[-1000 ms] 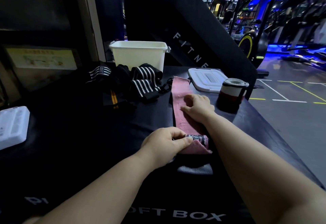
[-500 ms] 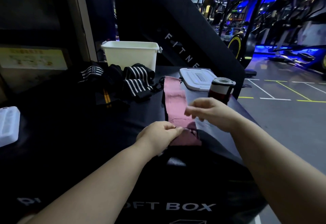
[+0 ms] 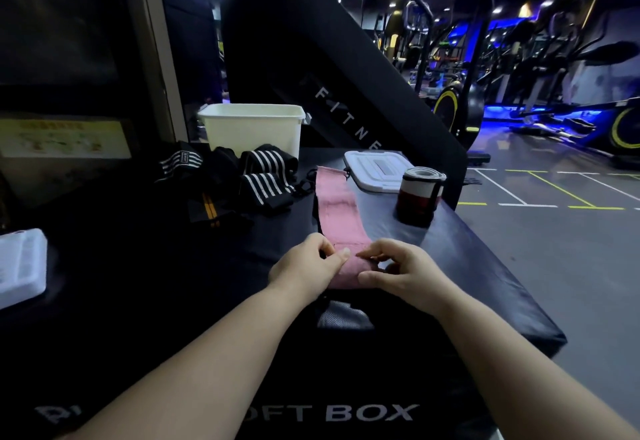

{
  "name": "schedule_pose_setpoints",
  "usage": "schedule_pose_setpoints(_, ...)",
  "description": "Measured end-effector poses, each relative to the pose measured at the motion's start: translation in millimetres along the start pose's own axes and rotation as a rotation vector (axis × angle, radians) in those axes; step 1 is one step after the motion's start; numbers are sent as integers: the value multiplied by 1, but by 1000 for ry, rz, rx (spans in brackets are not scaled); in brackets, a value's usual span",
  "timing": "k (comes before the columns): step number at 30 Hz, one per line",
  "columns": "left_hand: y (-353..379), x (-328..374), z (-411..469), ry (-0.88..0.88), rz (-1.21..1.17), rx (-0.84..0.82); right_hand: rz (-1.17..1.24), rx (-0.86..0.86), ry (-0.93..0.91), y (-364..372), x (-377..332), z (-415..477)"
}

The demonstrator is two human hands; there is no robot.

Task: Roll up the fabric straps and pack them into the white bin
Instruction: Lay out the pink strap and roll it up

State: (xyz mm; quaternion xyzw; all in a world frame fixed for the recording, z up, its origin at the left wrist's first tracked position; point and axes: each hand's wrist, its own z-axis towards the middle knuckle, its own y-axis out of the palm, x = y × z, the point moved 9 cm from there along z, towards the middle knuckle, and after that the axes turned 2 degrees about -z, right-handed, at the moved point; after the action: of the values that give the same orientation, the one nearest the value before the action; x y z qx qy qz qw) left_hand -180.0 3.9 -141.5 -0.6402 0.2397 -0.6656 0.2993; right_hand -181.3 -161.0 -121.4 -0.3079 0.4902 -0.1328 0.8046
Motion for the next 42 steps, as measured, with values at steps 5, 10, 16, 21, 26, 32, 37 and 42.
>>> schedule_pose_setpoints(5, -4, 6, -8, 207, -39, 132, -31, 37, 22, -2, 8, 4)
schedule_pose_setpoints(10, 4, 9, -9, 310, -107, -29, -69, 31, 32, -1, 6, 6)
schedule_pose_setpoints(16, 8, 11, -4, 344, -49, -6, -47, 62, 48, -1, 8, 4)
schedule_pose_setpoints(21, 7, 14, -5, 359, -41, 12, -86, 34, -18, -1, 2, 2)
schedule_pose_setpoints(26, 7, 12, -3, 338, -52, 10, -107, 19, -88, 0, 1, 1)
schedule_pose_setpoints(32, 8, 10, -3, 318, -92, -5, -121, 66, -118, 0, 5, 0)
schedule_pose_setpoints(37, 6, 7, -5, 268, -125, -32, -104, 53, -89, -1, 1, -1)
schedule_pose_setpoints(42, 8, 4, -7, 196, -129, -75, -30, 29, -8, 2, 6, 1)
